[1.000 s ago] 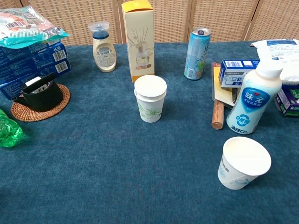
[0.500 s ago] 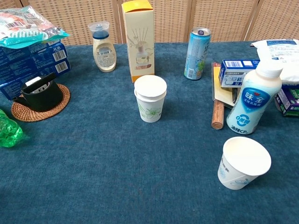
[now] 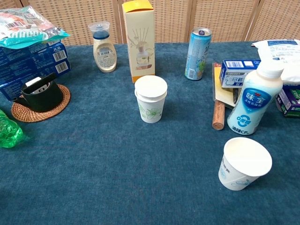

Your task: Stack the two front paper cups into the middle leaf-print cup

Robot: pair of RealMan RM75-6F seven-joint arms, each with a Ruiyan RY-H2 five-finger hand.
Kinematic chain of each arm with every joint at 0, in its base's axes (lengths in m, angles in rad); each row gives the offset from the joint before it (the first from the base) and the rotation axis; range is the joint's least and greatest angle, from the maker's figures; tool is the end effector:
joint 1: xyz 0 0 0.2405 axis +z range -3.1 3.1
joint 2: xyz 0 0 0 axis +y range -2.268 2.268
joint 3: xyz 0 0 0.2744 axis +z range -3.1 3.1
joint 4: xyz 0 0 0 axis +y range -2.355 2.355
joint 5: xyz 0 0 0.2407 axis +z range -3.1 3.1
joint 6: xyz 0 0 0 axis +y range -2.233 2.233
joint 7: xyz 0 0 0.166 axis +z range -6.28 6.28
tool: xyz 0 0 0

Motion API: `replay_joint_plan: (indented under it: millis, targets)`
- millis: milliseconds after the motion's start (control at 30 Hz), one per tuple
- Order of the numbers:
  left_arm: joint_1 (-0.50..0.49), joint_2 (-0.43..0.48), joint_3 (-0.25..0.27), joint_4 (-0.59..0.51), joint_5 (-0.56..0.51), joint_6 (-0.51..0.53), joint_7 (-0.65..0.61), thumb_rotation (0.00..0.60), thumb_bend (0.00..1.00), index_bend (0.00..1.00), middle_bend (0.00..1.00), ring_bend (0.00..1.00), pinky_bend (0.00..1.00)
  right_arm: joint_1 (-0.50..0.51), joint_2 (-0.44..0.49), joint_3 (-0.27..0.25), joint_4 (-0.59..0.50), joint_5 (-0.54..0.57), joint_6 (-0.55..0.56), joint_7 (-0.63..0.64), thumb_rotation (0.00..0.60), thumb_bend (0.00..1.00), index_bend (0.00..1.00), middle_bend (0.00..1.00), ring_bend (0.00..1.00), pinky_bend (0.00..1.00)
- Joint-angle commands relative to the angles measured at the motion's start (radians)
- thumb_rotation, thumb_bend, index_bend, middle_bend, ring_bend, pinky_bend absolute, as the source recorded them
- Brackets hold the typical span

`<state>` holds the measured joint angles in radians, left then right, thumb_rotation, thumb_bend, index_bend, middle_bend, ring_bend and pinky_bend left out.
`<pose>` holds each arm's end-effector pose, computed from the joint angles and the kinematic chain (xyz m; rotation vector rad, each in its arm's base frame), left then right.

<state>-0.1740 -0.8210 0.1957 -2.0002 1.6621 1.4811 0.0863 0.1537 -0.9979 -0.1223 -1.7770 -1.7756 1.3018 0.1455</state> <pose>-0.2612 0.1653 0.1599 -1.6555 -0.9739 -0.8730 -0.2892 -0.1686 0.0973 1.7857 -1.1714 0.9505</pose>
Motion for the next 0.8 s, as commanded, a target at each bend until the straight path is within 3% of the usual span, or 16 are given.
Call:
replay_joint_plan:
  millis: [33, 433, 800]
  targets:
    - [0.011, -0.008, -0.002, 0.013, 0.004, -0.002, -0.007, 0.6, 0.4, 0.0, 0.0, 0.0, 0.0, 0.008, -0.011, -0.016, -0.001, -0.007, -0.024, -0.011, 0.6, 0.08, 0.0, 0.0, 0.0, 0.0]
    - [0.024, -0.017, -0.034, 0.034, -0.015, -0.035, -0.018, 0.6, 0.4, 0.0, 0.0, 0.0, 0.0, 0.052, -0.074, -0.034, -0.048, -0.02, -0.111, -0.062, 0.6, 0.09, 0.0, 0.0, 0.0, 0.0]
    - [0.036, -0.01, -0.057, 0.038, -0.025, -0.045, -0.039, 0.6, 0.4, 0.0, 0.0, 0.0, 0.0, 0.142, -0.189, 0.032, -0.129, 0.055, -0.249, -0.214, 0.6, 0.11, 0.0, 0.0, 0.0, 0.0]
